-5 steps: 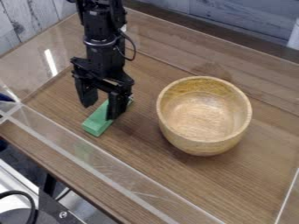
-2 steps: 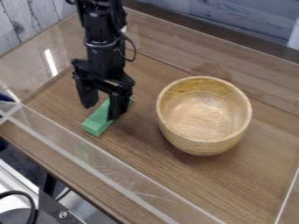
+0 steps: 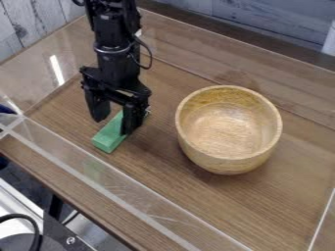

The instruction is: Put the green block in the brown bowl

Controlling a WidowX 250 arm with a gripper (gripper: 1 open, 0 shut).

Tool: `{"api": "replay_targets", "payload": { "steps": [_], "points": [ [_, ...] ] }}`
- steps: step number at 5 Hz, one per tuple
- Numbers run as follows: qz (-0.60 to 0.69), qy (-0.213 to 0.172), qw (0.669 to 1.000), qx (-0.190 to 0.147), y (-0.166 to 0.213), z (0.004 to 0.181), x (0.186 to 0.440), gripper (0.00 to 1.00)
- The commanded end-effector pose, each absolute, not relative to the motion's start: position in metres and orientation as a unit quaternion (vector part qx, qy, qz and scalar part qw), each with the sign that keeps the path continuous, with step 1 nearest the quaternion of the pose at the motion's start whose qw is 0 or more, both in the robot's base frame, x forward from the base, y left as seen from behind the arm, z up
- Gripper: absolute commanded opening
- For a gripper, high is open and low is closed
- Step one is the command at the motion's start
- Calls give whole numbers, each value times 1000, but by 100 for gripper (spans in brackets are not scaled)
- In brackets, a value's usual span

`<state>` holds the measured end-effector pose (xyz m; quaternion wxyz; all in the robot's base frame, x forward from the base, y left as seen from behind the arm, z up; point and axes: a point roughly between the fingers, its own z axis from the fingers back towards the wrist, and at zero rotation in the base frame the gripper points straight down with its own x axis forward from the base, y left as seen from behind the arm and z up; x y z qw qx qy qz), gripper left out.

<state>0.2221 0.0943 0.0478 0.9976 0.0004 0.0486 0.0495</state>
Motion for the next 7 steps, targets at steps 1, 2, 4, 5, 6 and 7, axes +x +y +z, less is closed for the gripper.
{"api": "replay_targets", "payload": {
  "steps": [1, 2, 4, 5, 6, 7],
  "points": [
    [54, 27, 998, 7, 100, 57, 231, 100],
    [56, 24, 998, 7, 100, 58, 232, 100],
    [61, 28, 998, 8, 103, 51, 233, 100],
    [64, 34, 997, 9, 105, 42, 233, 100],
    [66, 36, 997, 8, 106, 38, 233, 0],
    [67, 36, 997, 6, 105, 39, 233, 0]
  ]
}}
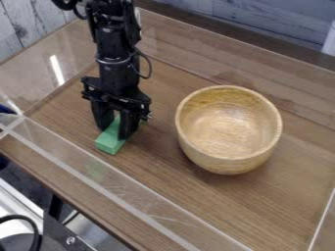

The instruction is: Put the green block in the brown bowl

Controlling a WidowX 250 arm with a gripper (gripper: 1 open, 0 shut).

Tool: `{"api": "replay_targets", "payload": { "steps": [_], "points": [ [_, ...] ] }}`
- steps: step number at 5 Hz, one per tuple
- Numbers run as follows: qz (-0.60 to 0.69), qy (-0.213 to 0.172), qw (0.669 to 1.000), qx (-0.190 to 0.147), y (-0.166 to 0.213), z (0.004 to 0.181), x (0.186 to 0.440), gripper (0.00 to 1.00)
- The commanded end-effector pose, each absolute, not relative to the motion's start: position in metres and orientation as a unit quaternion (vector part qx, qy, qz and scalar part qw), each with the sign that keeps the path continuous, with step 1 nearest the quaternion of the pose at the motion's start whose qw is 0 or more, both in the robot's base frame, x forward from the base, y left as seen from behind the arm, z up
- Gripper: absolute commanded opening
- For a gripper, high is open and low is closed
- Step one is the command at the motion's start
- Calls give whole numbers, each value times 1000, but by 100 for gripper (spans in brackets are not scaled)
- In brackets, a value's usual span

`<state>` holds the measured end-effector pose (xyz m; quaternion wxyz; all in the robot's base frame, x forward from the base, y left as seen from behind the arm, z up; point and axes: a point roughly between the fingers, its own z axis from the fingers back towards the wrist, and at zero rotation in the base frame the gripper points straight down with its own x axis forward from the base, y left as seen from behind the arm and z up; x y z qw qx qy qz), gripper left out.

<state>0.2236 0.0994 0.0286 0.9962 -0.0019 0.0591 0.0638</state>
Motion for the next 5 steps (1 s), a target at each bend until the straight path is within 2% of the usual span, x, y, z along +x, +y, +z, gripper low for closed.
{"api": "replay_targets", "payload": {
  "steps": [1, 5],
  "points": [
    [69, 33, 997, 3, 104, 46, 235, 0],
    [74, 24, 997, -8, 99, 69, 241, 0]
  ]
}}
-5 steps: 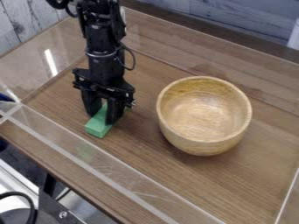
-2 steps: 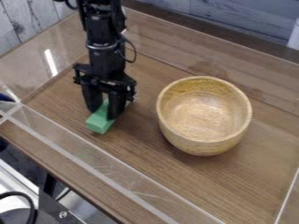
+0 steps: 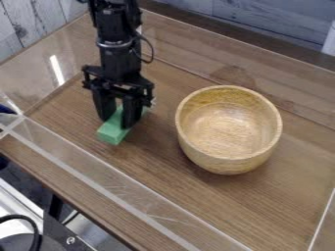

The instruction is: Put the green block in the brown bowl

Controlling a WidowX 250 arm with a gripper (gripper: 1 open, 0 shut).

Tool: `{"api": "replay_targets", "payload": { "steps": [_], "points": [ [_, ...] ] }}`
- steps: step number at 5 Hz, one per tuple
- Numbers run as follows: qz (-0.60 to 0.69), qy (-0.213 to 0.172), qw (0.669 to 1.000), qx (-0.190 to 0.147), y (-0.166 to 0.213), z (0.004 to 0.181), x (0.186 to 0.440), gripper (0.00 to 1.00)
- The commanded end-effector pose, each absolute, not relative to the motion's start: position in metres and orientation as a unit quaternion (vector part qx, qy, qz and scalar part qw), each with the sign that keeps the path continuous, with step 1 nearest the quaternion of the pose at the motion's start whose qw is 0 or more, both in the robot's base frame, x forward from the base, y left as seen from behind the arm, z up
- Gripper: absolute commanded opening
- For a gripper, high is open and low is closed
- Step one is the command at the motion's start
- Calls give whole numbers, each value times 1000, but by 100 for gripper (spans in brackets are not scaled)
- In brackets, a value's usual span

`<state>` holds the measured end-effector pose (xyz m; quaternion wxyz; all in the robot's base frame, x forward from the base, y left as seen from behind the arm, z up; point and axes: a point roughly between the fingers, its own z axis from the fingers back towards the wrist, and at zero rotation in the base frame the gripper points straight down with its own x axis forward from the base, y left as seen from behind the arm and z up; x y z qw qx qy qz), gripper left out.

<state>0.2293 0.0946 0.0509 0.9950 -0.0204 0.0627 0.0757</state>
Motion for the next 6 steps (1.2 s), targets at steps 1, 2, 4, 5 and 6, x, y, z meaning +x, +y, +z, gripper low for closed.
{"api": "replay_targets", "payload": {
  "steps": [1, 2, 4, 5, 6],
  "points": [
    [74, 19, 997, -13, 96, 78, 247, 0],
    [71, 15, 997, -19, 91, 85, 253, 0],
    [60, 4, 998, -33, 75, 102, 268, 0],
    [46, -1, 998, -46, 52, 114, 283, 0],
    [18, -4, 998, -55, 21, 123, 296, 0]
  ]
}}
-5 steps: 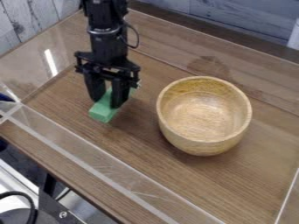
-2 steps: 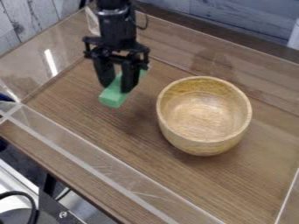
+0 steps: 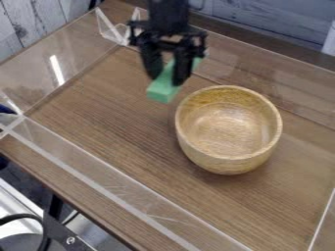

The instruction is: Put the green block in the brown bowl

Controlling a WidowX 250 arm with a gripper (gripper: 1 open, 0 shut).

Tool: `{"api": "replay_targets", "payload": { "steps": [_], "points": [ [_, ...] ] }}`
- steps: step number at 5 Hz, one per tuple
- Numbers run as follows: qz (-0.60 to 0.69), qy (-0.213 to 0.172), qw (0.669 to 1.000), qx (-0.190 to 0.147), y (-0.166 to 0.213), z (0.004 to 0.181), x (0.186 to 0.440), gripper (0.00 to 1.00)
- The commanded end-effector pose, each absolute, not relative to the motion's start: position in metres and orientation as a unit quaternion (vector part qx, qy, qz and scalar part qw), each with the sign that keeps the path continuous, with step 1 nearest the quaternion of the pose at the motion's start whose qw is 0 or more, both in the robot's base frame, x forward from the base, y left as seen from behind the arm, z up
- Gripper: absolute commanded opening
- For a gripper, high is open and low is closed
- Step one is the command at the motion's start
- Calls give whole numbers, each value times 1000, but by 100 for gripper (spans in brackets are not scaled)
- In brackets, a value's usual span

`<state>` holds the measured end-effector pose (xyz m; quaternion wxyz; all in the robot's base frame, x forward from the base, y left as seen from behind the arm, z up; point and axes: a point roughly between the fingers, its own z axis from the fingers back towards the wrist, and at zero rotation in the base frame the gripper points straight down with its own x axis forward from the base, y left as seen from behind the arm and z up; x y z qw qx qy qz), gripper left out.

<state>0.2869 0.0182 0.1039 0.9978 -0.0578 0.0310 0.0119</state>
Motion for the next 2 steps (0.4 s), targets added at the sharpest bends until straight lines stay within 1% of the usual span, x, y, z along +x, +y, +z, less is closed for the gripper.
{"api": "replay_targets", "payload": {
  "steps": [1, 2],
  "points": [
    [-5, -9, 998, -66, -3, 131, 303, 0],
    [-27, -2, 997, -66, -20, 122, 300, 0]
  ]
}}
